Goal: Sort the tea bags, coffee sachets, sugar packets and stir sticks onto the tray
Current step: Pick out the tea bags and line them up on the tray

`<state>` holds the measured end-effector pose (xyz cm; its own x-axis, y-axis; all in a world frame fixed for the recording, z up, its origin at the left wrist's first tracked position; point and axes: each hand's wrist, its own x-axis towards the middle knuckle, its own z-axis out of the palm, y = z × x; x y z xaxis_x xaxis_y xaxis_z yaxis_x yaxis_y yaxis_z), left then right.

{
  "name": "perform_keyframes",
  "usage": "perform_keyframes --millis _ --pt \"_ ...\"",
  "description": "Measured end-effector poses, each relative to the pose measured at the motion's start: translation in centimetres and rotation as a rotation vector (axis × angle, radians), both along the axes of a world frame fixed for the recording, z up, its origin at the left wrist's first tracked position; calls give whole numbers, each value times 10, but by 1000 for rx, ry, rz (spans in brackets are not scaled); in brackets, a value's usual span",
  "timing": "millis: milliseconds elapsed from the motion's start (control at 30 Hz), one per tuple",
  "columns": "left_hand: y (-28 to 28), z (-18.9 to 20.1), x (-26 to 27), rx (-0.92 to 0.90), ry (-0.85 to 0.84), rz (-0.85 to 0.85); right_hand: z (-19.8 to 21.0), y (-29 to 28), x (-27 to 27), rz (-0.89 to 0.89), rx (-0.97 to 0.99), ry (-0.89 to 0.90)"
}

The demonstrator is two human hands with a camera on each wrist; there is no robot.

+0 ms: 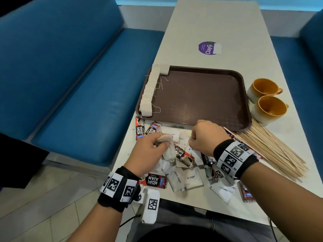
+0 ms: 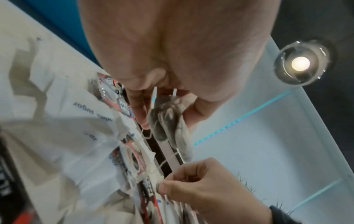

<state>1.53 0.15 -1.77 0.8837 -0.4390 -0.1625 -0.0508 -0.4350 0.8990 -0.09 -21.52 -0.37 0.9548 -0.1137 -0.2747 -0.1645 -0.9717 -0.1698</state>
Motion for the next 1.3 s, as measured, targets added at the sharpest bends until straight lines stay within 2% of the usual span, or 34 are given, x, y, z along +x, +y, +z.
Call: perform_keyframes --millis 100,233,333,433,567,733,900,1167,1300 --pt "4 1 1 -78 64 127 1 -3 0 -21 55 2" --pt "3 3 2 -209 173 278 6 -13 -3 -106 347 -121" --pt "-1 6 1 -321 337 293 17 -12 -9 -101 532 -281" --pt "-5 6 0 -355 390 278 31 -6 -15 -44 646 -384" --pt "-10 4 0 -389 414 267 42 3 -24 154 586 -478" --pt "-15 6 0 -415 454 251 36 17 -39 380 448 -388" --pt "-18 16 -5 -442 497 200 32 19 -42 433 470 -354" --pt "-15 16 -4 -562 533 178 25 16 -39 439 418 -395" --pt "-12 10 -4 -538 493 201 26 15 -38 414 500 -391"
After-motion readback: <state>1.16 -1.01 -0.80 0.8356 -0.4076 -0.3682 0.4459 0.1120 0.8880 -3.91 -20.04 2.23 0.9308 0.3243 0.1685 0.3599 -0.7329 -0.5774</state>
